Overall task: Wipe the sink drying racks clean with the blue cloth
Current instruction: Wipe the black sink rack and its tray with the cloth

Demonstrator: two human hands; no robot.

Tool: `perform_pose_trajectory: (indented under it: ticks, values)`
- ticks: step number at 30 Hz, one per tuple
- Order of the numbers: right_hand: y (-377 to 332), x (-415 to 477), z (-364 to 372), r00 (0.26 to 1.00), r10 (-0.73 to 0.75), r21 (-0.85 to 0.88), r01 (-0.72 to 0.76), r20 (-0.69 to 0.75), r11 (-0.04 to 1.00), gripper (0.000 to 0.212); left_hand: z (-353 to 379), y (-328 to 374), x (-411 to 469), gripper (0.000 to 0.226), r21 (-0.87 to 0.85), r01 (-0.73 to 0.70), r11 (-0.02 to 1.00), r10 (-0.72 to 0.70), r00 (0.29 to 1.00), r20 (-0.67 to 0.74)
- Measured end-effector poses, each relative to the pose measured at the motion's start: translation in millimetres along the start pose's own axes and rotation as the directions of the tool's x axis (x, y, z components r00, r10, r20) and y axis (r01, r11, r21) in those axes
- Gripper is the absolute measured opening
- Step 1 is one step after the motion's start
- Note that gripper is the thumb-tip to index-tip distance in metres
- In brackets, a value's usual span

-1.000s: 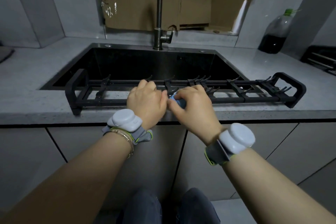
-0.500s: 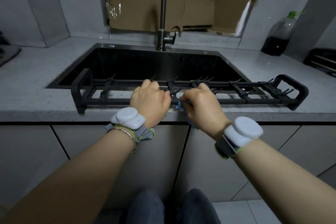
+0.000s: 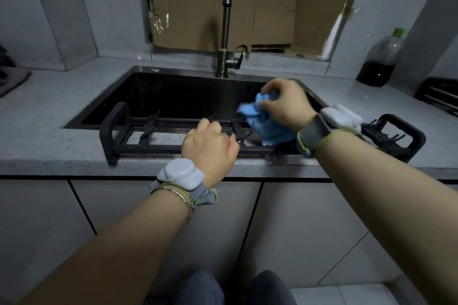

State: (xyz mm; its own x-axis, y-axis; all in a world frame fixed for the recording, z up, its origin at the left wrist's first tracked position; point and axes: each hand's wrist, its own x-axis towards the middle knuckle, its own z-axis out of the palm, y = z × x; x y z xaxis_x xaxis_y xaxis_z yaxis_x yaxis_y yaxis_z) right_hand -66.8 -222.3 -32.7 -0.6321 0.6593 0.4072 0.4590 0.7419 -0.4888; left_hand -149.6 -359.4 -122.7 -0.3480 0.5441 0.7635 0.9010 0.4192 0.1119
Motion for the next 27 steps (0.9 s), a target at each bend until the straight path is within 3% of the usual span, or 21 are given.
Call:
perform_pose_trajectory:
  ticks: [2,4,9,13,16,18,22,27]
  values:
    - [-2.3,6.4,16.3,0.958,-0.048,-0.181,0.103,0.284,0.978,0.037,-0.6,-0.9,0.0,0.048,-0.001,-0.002,1.0,0.002,1.0,0.025]
    - [-3.2,11.8,29.4,0.91,-0.057,-0.298,0.194,0.412,0.935,0.041,-0.1,-1.7,0.8,0.047,0.005,0.002,1.0,-0.002,0.999,0.048]
    - [-5.3,13.7,37.7,0.914,-0.071,-0.388,0.239,0.399,0.89,0.038,-19.4,2.0,15.2,0.031,-0.033,0.041,0.999,-0.031,0.965,0.261]
    - [-10.4,14.4,33.5,0.9,-0.081,-0.408,0.274,0.429,0.871,0.035,-24.4,-6.1,33.1,0.086,-0.009,0.04,0.999,-0.034,0.924,0.382]
    - [-9.6,17.5,22.9,0.892,-0.054,-0.469,0.287,0.45,0.835,0.038,-23.0,-15.2,37.9,0.099,-0.028,0.156,0.987,-0.108,0.791,0.602]
    - [-7.6,18.4,14.6,0.888,-0.028,-0.483,0.276,0.458,0.831,0.038,-23.3,-17.0,39.1,0.095,-0.041,0.165,0.985,-0.102,0.768,0.633]
    - [-15.4,21.1,19.4,0.873,-0.016,-0.499,0.293,0.487,0.816,0.033,-21.0,-15.3,37.2,0.094,-0.033,0.173,0.984,-0.118,0.786,0.607]
    - [-14.2,18.3,31.7,0.882,-0.058,-0.323,0.231,0.467,0.918,0.032,-20.1,-15.6,37.1,0.092,-0.048,0.173,0.984,-0.111,0.795,0.596]
